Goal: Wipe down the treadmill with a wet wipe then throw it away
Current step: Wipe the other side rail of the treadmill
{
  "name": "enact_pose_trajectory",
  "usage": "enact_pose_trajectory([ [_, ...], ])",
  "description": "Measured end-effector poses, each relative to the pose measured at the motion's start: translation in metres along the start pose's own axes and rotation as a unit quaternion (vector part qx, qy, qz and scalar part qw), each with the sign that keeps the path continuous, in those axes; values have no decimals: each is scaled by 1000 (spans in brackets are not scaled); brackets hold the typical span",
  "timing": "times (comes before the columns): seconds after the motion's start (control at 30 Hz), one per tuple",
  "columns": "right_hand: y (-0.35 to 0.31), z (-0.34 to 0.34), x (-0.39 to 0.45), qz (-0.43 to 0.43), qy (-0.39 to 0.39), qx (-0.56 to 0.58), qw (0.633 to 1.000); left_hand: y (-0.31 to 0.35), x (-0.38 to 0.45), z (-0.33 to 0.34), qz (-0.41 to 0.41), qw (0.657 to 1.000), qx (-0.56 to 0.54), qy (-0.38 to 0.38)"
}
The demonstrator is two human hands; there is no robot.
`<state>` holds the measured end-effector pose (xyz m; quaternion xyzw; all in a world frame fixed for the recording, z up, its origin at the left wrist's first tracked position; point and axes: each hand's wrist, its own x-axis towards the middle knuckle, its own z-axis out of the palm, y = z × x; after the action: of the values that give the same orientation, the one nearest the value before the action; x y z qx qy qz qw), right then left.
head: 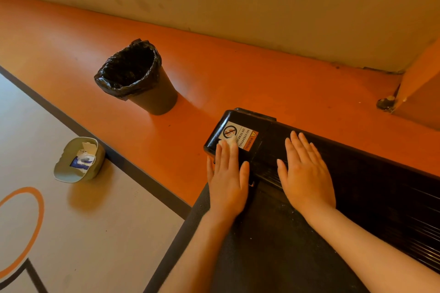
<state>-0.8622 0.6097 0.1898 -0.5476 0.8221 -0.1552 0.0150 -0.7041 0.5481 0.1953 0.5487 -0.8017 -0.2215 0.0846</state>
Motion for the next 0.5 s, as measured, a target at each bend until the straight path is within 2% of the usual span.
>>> enact_pose_trajectory([
  [0.1, -1, 0, -1, -3, 5, -6, 1000, 3, 31, -8, 50, 997, 45, -35],
  [0.23, -1, 0, -1, -3, 5, -9, 1000, 17, 52, -9, 196, 973, 80, -88],
  [0.3, 0, 1, -1, -3, 8, -9, 1000, 13, 64, -15, 243, 960, 88, -105],
  [0.4, 0, 2, -1, -3, 12, -10, 1000, 2, 85, -23, 248, 961, 85, -88],
  [0.5, 0, 0, 0, -6, 8, -12, 1000, 0, 111, -24, 192, 973, 110, -63],
])
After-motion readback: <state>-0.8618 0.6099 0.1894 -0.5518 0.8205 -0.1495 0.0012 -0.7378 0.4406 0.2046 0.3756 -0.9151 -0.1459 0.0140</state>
